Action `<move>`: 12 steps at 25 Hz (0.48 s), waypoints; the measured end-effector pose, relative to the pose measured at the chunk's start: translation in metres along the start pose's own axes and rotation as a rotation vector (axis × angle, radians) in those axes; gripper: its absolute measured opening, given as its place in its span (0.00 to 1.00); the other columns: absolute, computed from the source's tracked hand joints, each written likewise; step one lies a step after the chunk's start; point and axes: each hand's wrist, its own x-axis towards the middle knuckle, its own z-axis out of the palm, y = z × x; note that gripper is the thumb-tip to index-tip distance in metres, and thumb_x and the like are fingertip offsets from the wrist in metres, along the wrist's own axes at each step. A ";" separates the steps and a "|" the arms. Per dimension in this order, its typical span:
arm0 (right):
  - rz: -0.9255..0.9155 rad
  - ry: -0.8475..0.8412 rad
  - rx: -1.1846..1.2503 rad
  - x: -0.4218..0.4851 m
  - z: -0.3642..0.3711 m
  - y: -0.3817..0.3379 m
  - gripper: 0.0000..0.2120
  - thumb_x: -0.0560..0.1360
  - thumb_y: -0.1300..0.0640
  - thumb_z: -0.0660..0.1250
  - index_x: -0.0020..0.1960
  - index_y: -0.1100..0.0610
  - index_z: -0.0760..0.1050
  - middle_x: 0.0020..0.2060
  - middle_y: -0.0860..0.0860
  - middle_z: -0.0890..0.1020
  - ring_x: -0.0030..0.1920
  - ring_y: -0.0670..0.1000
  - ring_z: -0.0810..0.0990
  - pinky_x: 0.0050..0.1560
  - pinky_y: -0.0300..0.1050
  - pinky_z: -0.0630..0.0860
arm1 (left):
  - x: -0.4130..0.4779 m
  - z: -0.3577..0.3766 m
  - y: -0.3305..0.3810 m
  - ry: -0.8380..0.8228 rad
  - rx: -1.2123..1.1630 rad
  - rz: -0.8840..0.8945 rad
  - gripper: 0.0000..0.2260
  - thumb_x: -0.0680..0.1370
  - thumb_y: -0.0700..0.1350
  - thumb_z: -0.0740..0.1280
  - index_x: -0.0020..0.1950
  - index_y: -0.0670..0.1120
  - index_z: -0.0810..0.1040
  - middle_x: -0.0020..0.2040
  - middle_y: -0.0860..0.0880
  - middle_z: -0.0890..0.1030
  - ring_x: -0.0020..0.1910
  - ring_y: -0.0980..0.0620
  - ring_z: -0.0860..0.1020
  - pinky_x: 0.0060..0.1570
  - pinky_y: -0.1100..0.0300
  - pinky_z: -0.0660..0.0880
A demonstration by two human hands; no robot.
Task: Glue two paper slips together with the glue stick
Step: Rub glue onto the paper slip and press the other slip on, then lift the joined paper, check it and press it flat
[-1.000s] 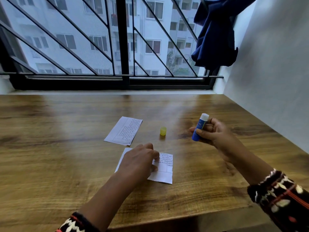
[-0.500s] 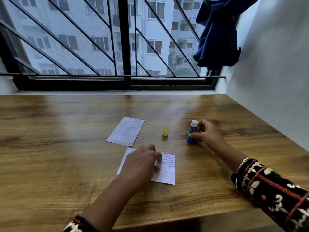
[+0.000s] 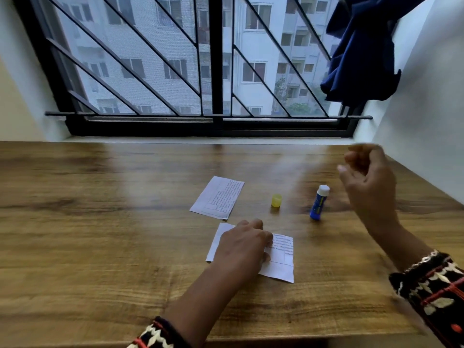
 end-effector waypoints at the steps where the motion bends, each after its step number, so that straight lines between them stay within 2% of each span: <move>1: -0.122 -0.027 0.008 0.003 0.006 -0.017 0.13 0.71 0.64 0.65 0.54 0.56 0.72 0.47 0.53 0.77 0.47 0.47 0.77 0.49 0.27 0.72 | 0.000 0.000 0.000 -0.003 0.002 0.001 0.13 0.75 0.43 0.64 0.60 0.49 0.75 0.57 0.48 0.74 0.56 0.48 0.71 0.41 0.57 0.64; 2: -0.196 -0.121 0.017 0.006 0.015 -0.032 0.11 0.71 0.64 0.66 0.52 0.56 0.74 0.46 0.52 0.78 0.46 0.46 0.77 0.48 0.25 0.72 | 0.001 0.000 0.001 -0.007 0.001 0.001 0.13 0.75 0.43 0.65 0.60 0.48 0.75 0.57 0.48 0.74 0.56 0.47 0.71 0.41 0.57 0.64; 4: -0.260 -0.412 -0.025 0.008 0.045 -0.058 0.06 0.71 0.64 0.67 0.48 0.59 0.77 0.43 0.53 0.81 0.44 0.50 0.80 0.47 0.28 0.73 | 0.001 0.000 0.000 -0.012 -0.004 -0.002 0.14 0.75 0.42 0.65 0.60 0.48 0.75 0.58 0.47 0.74 0.56 0.47 0.71 0.42 0.57 0.65; 6: -0.317 -0.730 -0.150 0.005 0.081 -0.073 0.05 0.71 0.63 0.68 0.47 0.61 0.79 0.43 0.56 0.84 0.44 0.54 0.82 0.49 0.40 0.78 | 0.002 0.001 0.000 -0.023 0.000 -0.007 0.14 0.75 0.42 0.65 0.60 0.47 0.75 0.59 0.46 0.74 0.57 0.46 0.71 0.43 0.56 0.67; 8: -0.369 -0.982 -0.287 -0.002 0.115 -0.079 0.07 0.71 0.62 0.68 0.48 0.62 0.80 0.47 0.58 0.84 0.48 0.56 0.81 0.52 0.50 0.76 | 0.001 0.002 0.000 -0.032 0.015 -0.013 0.13 0.75 0.42 0.64 0.60 0.47 0.75 0.59 0.45 0.74 0.57 0.45 0.71 0.43 0.56 0.66; 10: -0.415 -1.100 -0.385 -0.007 0.141 -0.078 0.08 0.71 0.62 0.68 0.49 0.63 0.79 0.48 0.59 0.84 0.49 0.58 0.80 0.50 0.50 0.75 | 0.001 0.003 0.000 -0.030 0.042 -0.002 0.14 0.75 0.42 0.63 0.60 0.46 0.74 0.59 0.45 0.73 0.58 0.44 0.70 0.43 0.55 0.66; 12: -0.417 -1.147 -0.457 -0.010 0.158 -0.074 0.09 0.70 0.61 0.68 0.49 0.63 0.79 0.48 0.59 0.83 0.50 0.58 0.79 0.49 0.49 0.74 | 0.000 0.005 -0.001 -0.032 0.059 0.009 0.14 0.75 0.41 0.62 0.61 0.46 0.74 0.60 0.44 0.72 0.59 0.43 0.70 0.42 0.53 0.68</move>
